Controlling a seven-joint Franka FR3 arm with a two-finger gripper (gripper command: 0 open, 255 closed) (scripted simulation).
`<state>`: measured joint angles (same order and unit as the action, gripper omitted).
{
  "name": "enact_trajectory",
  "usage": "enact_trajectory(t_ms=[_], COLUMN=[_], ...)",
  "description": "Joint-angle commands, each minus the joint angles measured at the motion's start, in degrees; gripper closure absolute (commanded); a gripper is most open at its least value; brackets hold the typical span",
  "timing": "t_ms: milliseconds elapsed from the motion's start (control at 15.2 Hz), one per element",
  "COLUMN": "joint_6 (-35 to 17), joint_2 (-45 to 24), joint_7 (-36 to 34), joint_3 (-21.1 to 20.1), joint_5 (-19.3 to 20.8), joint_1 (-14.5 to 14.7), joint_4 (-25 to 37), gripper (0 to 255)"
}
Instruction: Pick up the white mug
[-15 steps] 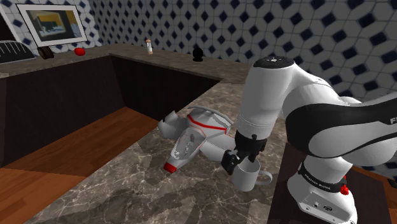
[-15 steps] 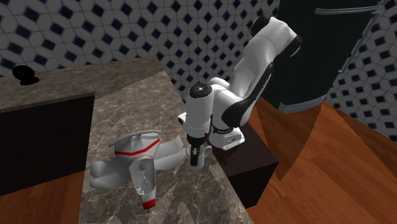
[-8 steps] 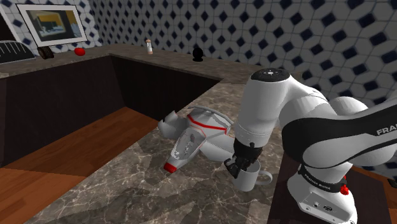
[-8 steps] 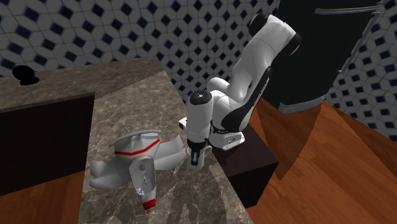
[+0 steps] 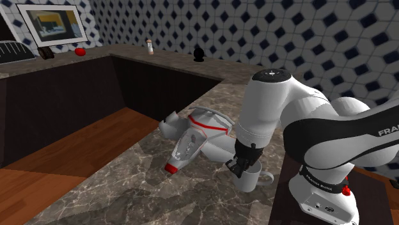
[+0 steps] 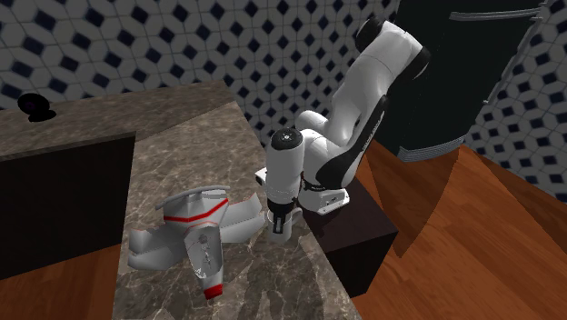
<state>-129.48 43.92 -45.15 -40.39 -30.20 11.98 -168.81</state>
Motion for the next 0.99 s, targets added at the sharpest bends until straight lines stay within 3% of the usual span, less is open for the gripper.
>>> enact_trajectory(t_ms=[0, 924], joint_6=[1.26, 15.69], joint_2=[0.89, 8.78], joint_7=[0.0, 0.05], joint_3=[0.53, 6.79], joint_5=[0.38, 5.5], joint_1=[0.04, -0.56], joint_4=[0.39, 7.16], gripper=[255, 255])
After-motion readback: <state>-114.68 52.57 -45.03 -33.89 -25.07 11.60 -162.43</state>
